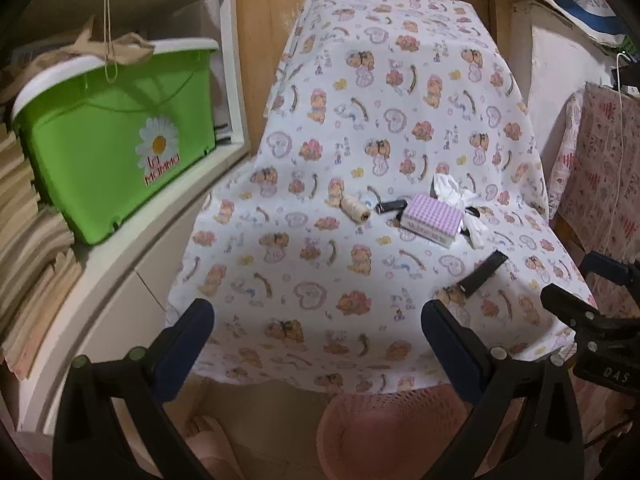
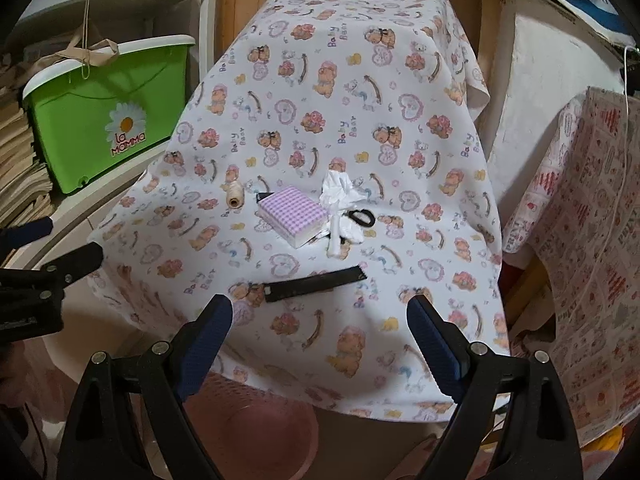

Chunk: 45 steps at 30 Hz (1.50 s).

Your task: Collect trash

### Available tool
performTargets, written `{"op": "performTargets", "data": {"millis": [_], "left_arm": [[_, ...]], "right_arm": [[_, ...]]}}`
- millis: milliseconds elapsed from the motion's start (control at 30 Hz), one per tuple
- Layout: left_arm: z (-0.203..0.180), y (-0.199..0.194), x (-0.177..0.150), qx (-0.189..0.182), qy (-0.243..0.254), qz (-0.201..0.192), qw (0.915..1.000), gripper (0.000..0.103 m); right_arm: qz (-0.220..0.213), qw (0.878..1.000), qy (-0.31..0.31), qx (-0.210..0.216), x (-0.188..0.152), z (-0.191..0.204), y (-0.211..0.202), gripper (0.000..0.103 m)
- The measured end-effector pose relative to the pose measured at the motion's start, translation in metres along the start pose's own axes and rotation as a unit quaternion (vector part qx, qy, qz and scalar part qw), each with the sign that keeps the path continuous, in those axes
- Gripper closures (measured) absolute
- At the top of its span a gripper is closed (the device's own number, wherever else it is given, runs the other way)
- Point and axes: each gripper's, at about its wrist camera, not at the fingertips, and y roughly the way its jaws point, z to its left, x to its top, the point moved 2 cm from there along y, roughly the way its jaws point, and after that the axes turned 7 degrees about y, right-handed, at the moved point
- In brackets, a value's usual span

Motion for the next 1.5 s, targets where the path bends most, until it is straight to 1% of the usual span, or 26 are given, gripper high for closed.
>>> {"op": "performTargets", "data": {"millis": [133,300,567,667,767,1067,1200,1367,1500], "left_arm": [[0.0,0.002,-0.004,-0.014,-0.011,0.014,0.9997,0.0],[-0.001,0.001,-0.007,-0.011,-0.009,0.015,0.9998,0.0],[-0.005,0.006,-0.008,-0.008,-0.007,0.032,0.9994,0.0],[-0.005,0.009,-0.011,-0.014,-0.009,0.04,0.9991,0.0],[-0.005,0.008,-0.011,-0.018,-0.012,0.038,0.9991,0.0],[-0.006,0.011,-0.01,-0.016,-0.013,0.043,0.9989,0.0],[-0.006,0.015,-0.01,-0.014,-0.016,0.048,0.9986,0.0],[-0.005,0.018,-0.01,-0.01,-0.019,0.055,0.9982,0.0],[-0.007,0.021,-0.012,-0.005,-0.014,0.066,0.9977,0.0]], "right_arm": [[0.013,1.0,0.01,0.003,-0.01,0.001,-0.001,0.013],[0.01,1.0,0.0,0.002,-0.014,0.005,-0.002,0.013],[0.015,1.0,-0.003,0.012,-0.014,0.009,0.004,0.013],[0.012,1.0,-0.004,0.014,-0.014,0.01,0.001,0.013],[0.015,1.0,-0.007,0.007,-0.015,0.009,0.003,0.013],[0.021,1.0,0.005,0.0,-0.016,0.003,0.006,0.013],[0.024,1.0,0.013,0.003,-0.015,0.001,0.007,0.013],[0.028,0.999,0.015,-0.01,-0.016,-0.004,0.011,0.013],[0.041,0.999,0.026,-0.002,-0.016,-0.006,0.014,0.013]]}}
